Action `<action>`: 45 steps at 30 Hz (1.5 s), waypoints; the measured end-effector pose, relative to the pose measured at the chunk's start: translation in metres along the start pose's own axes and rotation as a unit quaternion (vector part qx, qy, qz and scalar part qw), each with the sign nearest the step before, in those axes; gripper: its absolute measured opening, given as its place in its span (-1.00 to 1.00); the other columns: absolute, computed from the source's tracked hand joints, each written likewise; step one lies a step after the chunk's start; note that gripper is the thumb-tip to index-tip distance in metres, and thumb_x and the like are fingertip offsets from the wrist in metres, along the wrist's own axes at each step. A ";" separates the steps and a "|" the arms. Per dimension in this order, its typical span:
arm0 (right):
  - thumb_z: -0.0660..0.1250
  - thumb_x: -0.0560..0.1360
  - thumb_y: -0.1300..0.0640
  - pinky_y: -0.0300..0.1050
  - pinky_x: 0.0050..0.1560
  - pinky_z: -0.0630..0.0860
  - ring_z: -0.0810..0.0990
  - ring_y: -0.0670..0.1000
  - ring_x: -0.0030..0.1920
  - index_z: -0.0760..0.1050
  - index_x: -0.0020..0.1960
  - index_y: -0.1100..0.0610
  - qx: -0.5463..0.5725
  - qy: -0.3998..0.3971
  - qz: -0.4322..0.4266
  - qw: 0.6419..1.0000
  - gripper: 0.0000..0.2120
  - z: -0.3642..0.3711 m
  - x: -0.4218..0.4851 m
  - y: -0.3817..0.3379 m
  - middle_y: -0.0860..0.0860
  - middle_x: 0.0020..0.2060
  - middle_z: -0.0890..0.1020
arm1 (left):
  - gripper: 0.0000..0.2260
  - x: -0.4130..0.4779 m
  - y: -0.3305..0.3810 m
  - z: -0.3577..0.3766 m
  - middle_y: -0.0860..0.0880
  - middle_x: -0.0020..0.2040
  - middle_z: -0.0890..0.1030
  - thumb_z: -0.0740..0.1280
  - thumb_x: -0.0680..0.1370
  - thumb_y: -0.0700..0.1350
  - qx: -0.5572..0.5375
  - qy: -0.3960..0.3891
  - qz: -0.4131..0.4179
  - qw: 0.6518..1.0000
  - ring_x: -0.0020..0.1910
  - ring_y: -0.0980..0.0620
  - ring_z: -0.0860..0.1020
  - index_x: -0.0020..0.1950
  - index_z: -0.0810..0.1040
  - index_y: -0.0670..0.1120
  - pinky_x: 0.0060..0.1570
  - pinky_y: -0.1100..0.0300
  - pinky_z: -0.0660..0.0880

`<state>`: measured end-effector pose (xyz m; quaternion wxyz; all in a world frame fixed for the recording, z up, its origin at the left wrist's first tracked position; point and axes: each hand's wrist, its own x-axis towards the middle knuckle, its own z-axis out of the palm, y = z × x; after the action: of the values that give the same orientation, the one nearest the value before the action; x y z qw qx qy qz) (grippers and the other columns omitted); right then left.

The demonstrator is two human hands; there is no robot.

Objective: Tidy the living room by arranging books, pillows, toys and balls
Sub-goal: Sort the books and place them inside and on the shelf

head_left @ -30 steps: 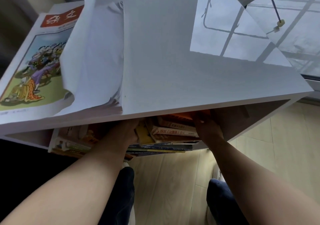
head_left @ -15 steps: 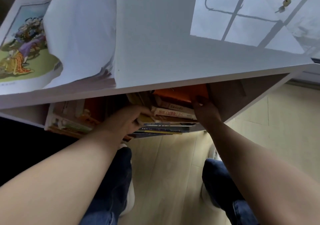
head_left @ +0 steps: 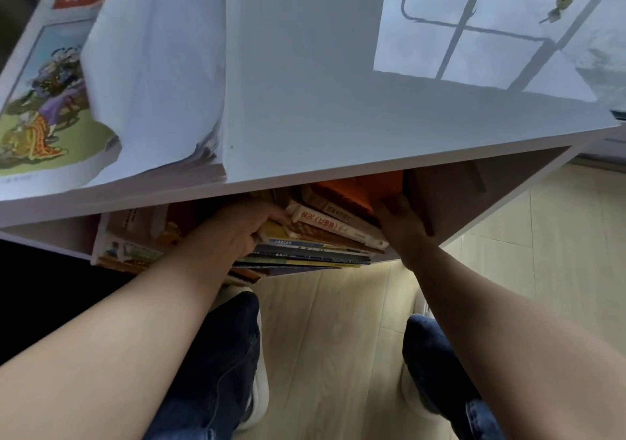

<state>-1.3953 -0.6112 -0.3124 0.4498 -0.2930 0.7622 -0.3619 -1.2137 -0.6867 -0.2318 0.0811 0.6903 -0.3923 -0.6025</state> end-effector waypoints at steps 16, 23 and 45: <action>0.15 0.56 -0.12 0.16 0.19 0.47 0.56 0.11 0.09 0.32 0.27 0.05 0.003 -0.037 0.008 0.999 -0.64 0.039 -0.011 0.000 0.06 0.10 0.56 | -0.89 -0.027 -0.011 -0.021 -0.09 -0.17 0.47 0.33 0.47 -0.30 0.088 0.104 0.060 0.989 -0.11 -0.07 0.47 -0.10 0.42 -0.15 -0.13 0.14 0.43; 0.12 0.36 -0.22 0.22 0.14 0.46 0.52 0.23 0.00 0.32 -0.02 0.02 -0.094 0.002 0.086 0.992 -0.65 0.029 0.029 0.057 0.17 -0.06 0.51 | -0.83 -0.035 -0.014 -0.017 -0.08 -0.01 0.54 0.29 0.52 0.00 0.398 0.209 0.164 0.878 -0.09 -0.07 0.51 0.00 0.44 -0.08 -0.17 0.15 0.40; 0.20 0.45 -0.13 0.20 0.46 0.02 -0.11 0.14 0.51 0.00 0.50 -0.23 -0.385 -0.136 -0.303 0.861 -0.32 0.095 -0.042 -0.066 -0.09 0.53 0.00 | -0.29 -0.043 -0.026 -0.060 -0.03 0.28 0.45 0.46 0.27 0.21 0.624 0.115 0.273 0.723 0.26 -0.07 0.40 0.35 0.33 0.06 0.09 0.16 0.40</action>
<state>-1.2839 -0.6434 -0.2706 0.2686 -0.7057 0.6455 -0.1145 -1.1472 -0.6627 -0.1982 -0.1629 0.5118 -0.8388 -0.0898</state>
